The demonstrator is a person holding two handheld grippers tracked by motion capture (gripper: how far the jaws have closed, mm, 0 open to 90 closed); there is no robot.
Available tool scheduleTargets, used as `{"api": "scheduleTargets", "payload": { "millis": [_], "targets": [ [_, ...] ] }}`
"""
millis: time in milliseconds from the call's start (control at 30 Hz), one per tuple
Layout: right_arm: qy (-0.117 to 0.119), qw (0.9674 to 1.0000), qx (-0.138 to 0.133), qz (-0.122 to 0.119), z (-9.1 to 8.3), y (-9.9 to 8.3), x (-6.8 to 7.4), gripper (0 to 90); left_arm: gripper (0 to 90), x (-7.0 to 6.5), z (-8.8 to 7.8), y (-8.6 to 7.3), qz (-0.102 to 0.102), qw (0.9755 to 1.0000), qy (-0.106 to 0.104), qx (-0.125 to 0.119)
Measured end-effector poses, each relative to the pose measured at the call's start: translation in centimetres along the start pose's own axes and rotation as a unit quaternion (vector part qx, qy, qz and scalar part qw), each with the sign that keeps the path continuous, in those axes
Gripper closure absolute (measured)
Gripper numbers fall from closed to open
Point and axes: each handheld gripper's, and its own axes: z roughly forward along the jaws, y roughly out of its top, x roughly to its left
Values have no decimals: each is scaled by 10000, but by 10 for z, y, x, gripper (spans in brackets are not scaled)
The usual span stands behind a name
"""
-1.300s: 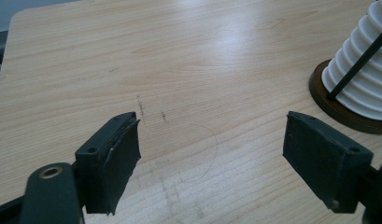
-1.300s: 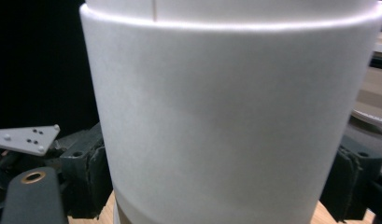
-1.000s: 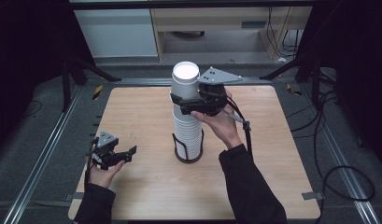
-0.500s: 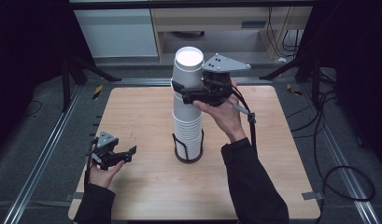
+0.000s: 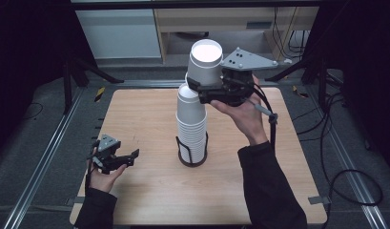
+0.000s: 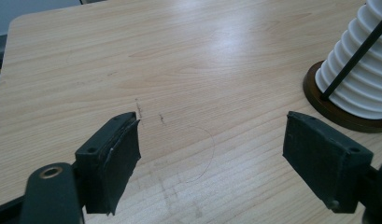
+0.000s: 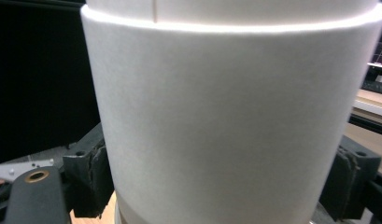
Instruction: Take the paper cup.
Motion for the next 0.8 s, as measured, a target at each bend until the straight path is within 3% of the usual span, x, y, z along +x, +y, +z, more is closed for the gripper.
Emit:
{"api": "scheduleTargets", "payload": {
  "millis": [267,500,800],
  "targets": [
    [-154,9996,196,-133,-29,-10,-9,152,178,-2,-2,2,81,10000,-47,2],
    [-271,9990,347,-78,-46,-29,-19,152,177,-5,-3,3,163,9998,-89,35],
    [-180,9977,637,-105,-58,-62,-22,152,176,-9,-3,4,255,9995,-176,42]
  ]
}}
